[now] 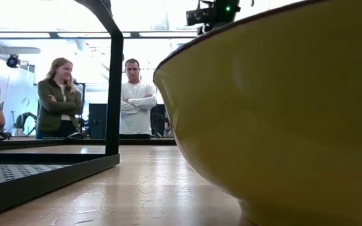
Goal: Pick & Place Mini bowls
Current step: Stack the top blue bowl on the blue bowl on the shelf
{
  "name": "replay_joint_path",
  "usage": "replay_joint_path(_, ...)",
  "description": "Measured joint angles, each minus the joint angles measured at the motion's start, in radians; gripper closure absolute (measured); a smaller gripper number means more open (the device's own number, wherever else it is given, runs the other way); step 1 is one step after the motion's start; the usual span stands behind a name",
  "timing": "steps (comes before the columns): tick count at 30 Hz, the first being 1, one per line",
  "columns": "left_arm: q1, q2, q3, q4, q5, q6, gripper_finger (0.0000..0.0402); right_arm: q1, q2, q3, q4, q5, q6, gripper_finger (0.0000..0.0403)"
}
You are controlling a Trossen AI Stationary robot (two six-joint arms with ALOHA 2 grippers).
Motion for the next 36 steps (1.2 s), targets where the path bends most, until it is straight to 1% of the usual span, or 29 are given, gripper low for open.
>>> replay_joint_path(4,0.056,0.002,0.0,0.049,0.048,0.008,0.0285,0.01,0.0,0.024,0.006,-0.002,-0.103,0.0395)
replay_joint_path(8,0.104,0.021,0.0,0.157,0.104,0.106,0.0285,0.022,0.0,0.029,0.05,-0.001,-0.248,0.0395)
replay_joint_path(11,0.137,0.035,0.0,0.24,0.165,0.164,0.0285,0.032,0.0,0.028,0.071,-0.002,-0.362,0.0395)
replay_joint_path(14,0.165,0.047,0.0,0.288,0.219,0.193,0.0285,0.035,0.001,0.027,0.071,-0.002,-0.417,0.0395)
replay_joint_path(20,0.194,0.081,0.0,0.357,0.274,0.197,0.0285,0.038,0.001,0.025,0.098,0.001,-0.534,0.0395)
replay_joint_path(24,0.2,0.124,0.0,0.372,0.285,0.204,0.0285,0.04,0.001,0.025,0.132,0.001,-0.594,0.0395)
replay_joint_path(33,0.21,0.188,0.0,0.464,0.276,0.245,0.0285,0.041,0.001,0.026,0.137,0.001,-0.636,0.0395)
replay_joint_path(36,0.22,0.201,0.0,0.464,0.278,0.245,0.0285,0.042,0.001,0.026,0.139,0.001,-0.643,0.0395)
